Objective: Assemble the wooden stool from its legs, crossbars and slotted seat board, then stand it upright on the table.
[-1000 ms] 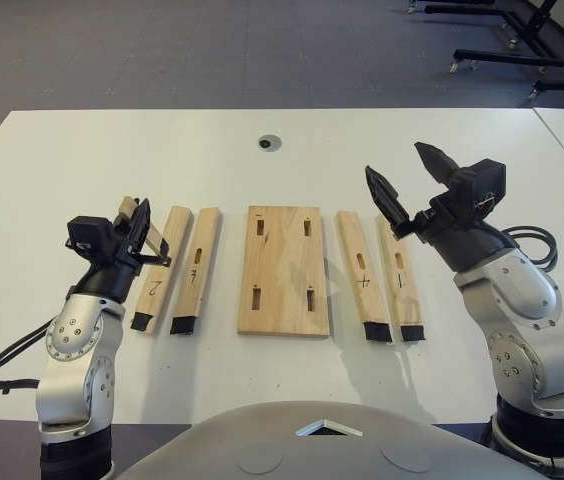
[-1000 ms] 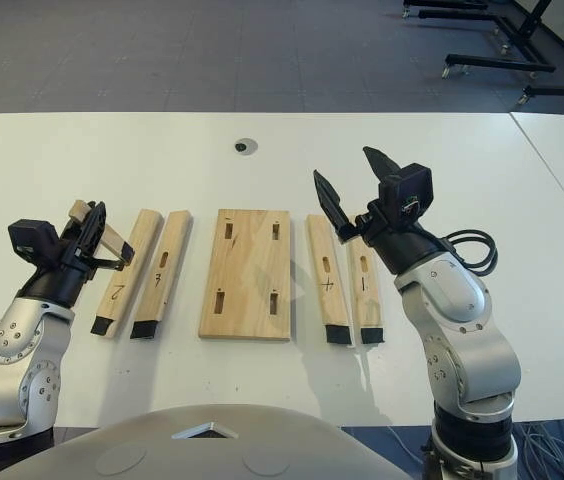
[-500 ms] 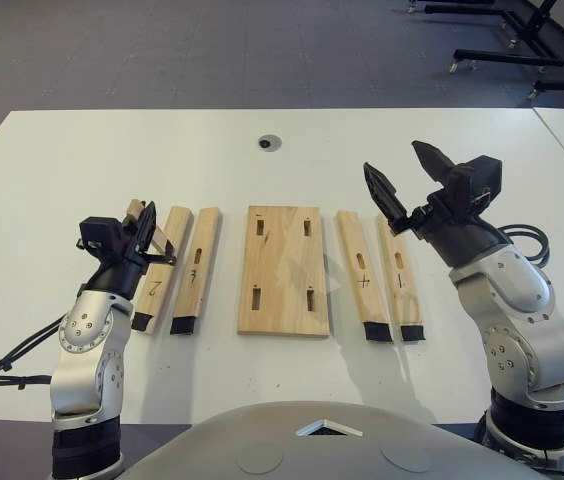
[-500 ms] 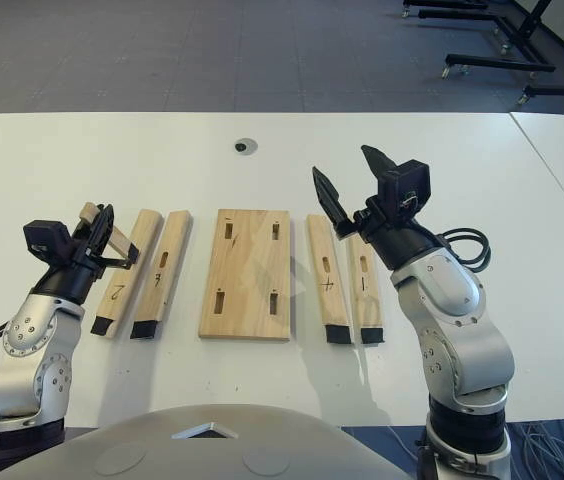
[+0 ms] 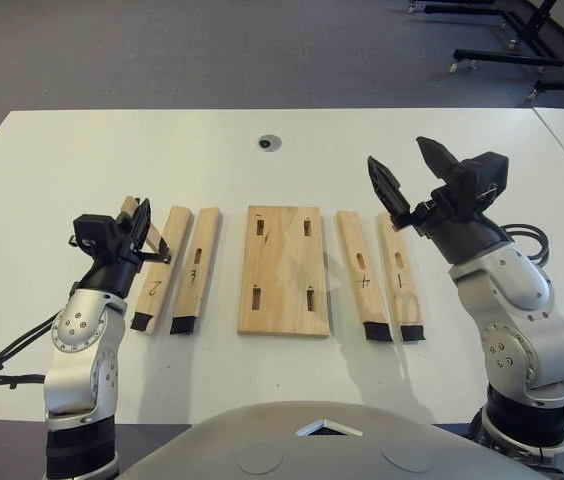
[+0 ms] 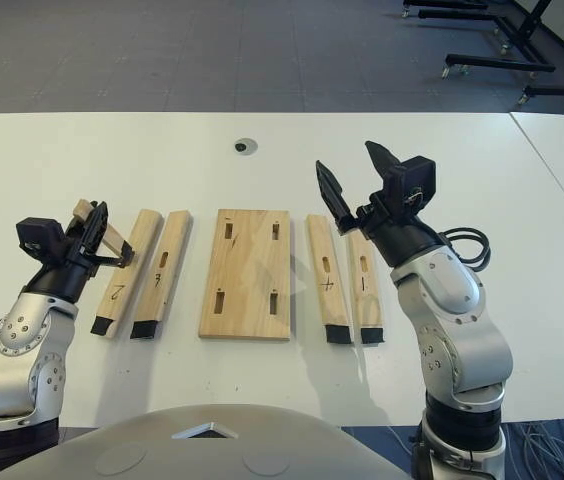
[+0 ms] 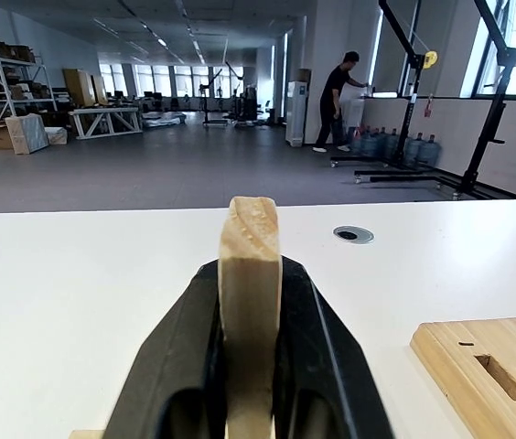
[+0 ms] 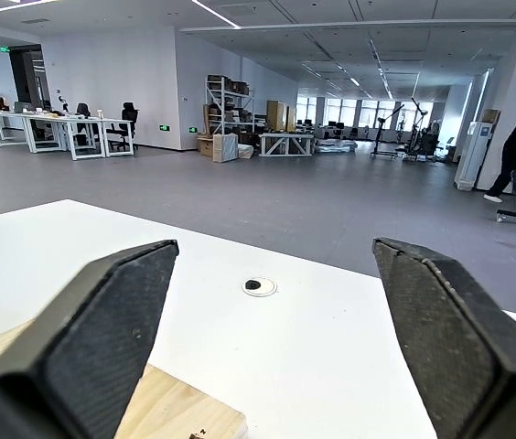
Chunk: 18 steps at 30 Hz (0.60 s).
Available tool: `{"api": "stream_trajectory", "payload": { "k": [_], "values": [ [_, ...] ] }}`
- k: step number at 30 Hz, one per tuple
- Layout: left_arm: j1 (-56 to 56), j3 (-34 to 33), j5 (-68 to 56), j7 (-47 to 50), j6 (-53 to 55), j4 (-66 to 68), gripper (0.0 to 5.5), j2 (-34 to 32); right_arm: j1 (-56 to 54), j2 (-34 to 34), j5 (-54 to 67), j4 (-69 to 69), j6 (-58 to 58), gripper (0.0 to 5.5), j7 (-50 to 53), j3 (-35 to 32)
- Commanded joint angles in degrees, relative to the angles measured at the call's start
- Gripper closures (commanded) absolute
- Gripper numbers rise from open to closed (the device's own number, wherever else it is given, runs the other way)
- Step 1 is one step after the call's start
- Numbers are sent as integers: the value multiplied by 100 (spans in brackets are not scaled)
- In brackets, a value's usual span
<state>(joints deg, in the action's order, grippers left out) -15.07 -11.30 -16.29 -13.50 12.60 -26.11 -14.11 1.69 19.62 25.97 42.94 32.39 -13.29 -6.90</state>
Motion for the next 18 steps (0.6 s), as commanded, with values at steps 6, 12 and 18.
{"api": "stream_trajectory", "payload": {
  "k": [6, 12, 18],
  "values": [
    [-190, 59, 93, 73, -11, 92, 511, 106, -177, 103, 134, 6, 165, 160, -15, -158],
    [-177, 23, 112, 34, -61, 161, 511, 84, -202, 70, 194, 36, 185, 160, 50, -135],
    [-89, -68, 33, 4, 45, 154, 511, 37, -179, 23, 226, 102, 219, 160, 112, -94]
  ]
}}
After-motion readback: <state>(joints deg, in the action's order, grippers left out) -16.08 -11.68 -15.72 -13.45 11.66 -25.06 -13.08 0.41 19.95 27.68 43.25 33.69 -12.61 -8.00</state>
